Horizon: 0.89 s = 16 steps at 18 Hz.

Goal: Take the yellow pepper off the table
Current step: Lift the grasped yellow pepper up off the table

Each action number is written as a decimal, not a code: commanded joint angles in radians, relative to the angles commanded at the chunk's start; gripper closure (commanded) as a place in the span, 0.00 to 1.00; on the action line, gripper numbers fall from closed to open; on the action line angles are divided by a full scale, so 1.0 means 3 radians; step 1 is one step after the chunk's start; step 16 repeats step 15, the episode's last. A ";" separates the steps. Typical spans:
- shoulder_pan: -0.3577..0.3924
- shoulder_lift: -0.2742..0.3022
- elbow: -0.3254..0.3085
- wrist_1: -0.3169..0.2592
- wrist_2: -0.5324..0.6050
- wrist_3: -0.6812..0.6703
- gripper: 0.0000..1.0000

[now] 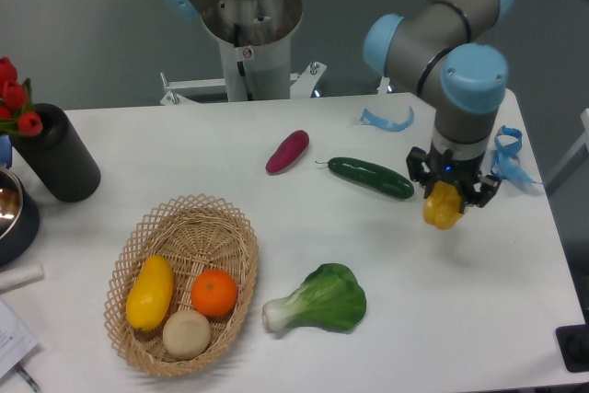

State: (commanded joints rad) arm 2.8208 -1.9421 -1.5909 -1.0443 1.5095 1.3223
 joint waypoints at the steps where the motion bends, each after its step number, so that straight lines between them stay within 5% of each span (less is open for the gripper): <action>1: 0.0016 0.0000 0.0051 -0.0087 0.0005 0.0020 0.58; 7: 0.0067 0.0000 0.0236 -0.0201 0.0015 0.0118 0.57; 16: 0.0082 0.0000 0.0210 -0.0190 0.0015 0.0123 0.57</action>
